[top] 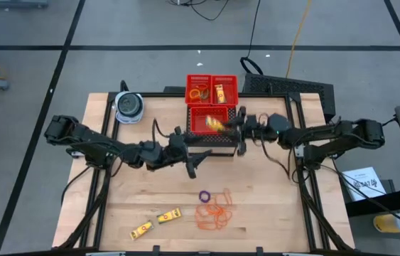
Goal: Pick & Place Office Desk Supplies
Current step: Put the yellow pack of crayon in the top right red bin on the shelf
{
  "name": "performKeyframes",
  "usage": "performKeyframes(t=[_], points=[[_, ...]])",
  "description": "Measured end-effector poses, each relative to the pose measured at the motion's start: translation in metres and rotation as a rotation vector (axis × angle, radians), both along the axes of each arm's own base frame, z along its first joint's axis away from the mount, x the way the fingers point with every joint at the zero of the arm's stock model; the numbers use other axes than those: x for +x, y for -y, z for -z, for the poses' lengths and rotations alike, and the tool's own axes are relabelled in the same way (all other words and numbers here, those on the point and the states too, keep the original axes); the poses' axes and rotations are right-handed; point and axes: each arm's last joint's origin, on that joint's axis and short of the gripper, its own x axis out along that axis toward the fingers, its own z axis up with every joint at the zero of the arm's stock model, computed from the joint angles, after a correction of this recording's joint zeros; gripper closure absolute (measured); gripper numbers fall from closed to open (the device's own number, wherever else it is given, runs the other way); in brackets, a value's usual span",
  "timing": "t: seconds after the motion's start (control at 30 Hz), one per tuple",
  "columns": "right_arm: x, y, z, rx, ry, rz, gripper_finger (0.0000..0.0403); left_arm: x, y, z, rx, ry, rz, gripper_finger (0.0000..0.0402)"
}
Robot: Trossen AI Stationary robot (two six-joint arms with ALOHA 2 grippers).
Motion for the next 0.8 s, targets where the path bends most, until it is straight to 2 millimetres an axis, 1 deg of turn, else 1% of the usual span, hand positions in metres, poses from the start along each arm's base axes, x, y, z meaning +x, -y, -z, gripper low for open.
performKeyframes(t=[0.07, 0.23, 0.4, 0.5, 0.6, 0.7, 0.8], points=[[0.0, 0.003, 0.001, 0.02, -0.012, 0.033, 0.0292, 0.0, 0.0, 0.0, 0.045, -0.018, -0.031, 0.0123], [0.0, 0.002, 0.005, 0.023, -0.049, 0.003, 0.0292, -0.012, -0.004, -0.015, 0.141, -0.018, -0.201, 0.0128], [-0.001, 0.009, 0.004, 0.029, -0.042, 0.12, 0.0292, -0.013, -0.004, -0.014, 0.153, -0.045, -0.258, 0.0128], [-0.001, 0.019, 0.002, 0.036, -0.05, 0.195, 0.0292, -0.012, -0.004, -0.01, 0.155, -0.07, -0.252, 0.0128], [0.001, 0.03, -0.005, 0.047, -0.091, 0.302, 0.0291, -0.011, -0.004, -0.004, 0.147, -0.121, -0.243, 0.0128], [0.001, 0.046, -0.013, 0.009, -0.176, 0.497, 0.0291, -0.01, -0.006, -0.001, 0.102, -0.126, -0.248, 0.0128], [-0.002, 0.062, -0.018, -0.003, -0.284, 0.643, 0.0291, -0.01, -0.009, 0.002, 0.071, -0.139, -0.252, 0.0128]])
